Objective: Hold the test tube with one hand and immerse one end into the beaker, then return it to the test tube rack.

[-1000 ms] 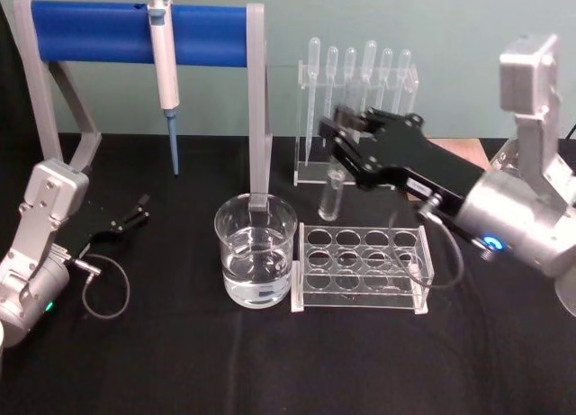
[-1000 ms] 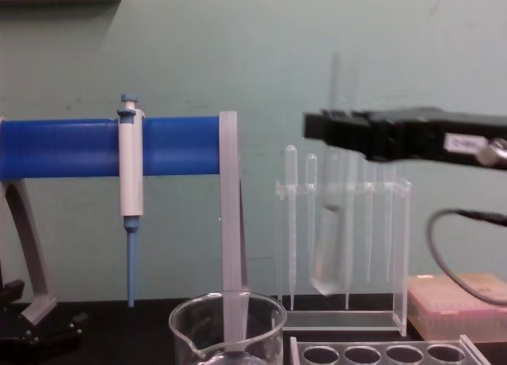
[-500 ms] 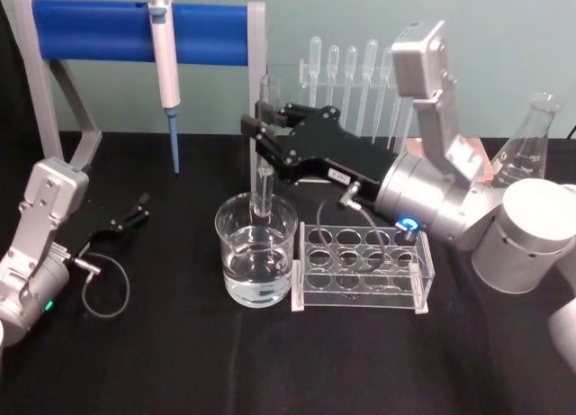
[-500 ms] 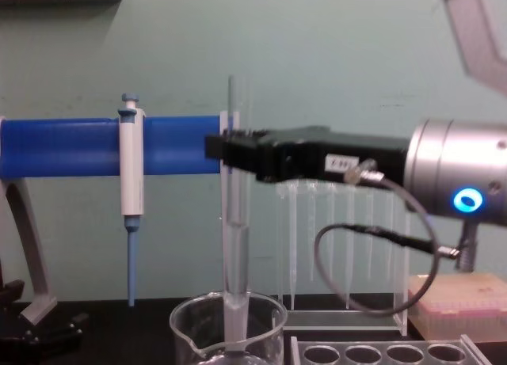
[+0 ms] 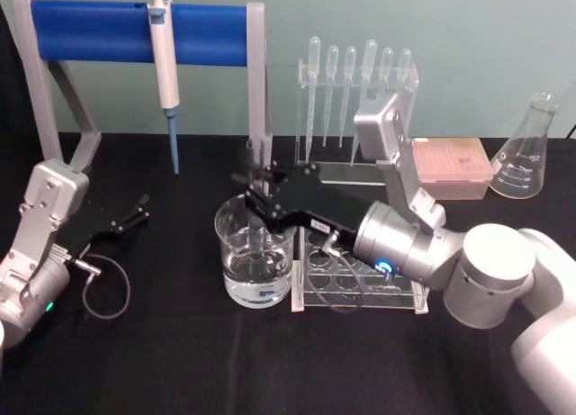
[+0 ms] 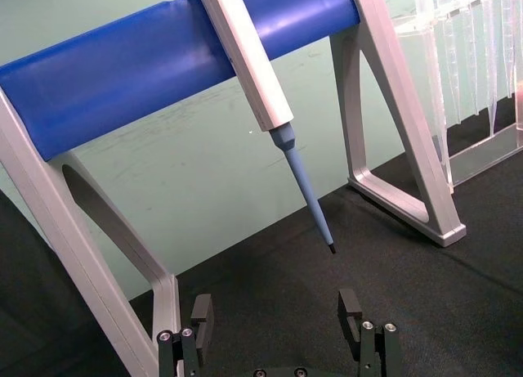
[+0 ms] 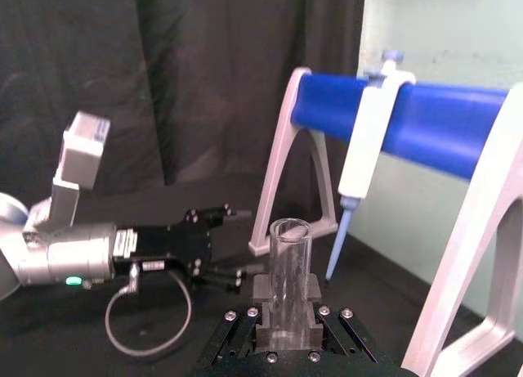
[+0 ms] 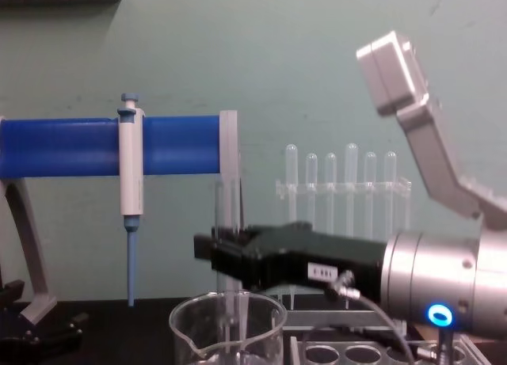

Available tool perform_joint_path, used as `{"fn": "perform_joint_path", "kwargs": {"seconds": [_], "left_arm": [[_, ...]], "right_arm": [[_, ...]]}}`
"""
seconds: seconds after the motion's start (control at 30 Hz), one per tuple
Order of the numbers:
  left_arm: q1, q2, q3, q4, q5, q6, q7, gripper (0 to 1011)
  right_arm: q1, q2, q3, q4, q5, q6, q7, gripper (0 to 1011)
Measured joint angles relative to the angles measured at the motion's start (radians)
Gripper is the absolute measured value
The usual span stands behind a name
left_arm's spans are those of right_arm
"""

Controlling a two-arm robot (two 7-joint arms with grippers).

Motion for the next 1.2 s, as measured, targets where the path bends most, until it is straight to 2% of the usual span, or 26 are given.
{"fn": "perform_joint_path", "kwargs": {"seconds": [0.33, 0.73, 1.2], "left_arm": [[0.0, 0.0, 0.0, 0.0, 0.0, 0.0, 0.0, 1000], [0.0, 0.0, 0.0, 0.0, 0.0, 0.0, 0.0, 1000], [0.0, 0.0, 0.0, 0.0, 0.0, 0.0, 0.0, 1000]], "right_arm": [[-0.015, -0.021, -0.003, 0.055, -0.02, -0.02, 0.016, 228], [-0.014, -0.021, 0.002, 0.041, -0.045, -0.017, 0.019, 229], [-0.014, -0.02, 0.001, 0.043, -0.044, -0.016, 0.019, 228]]}}
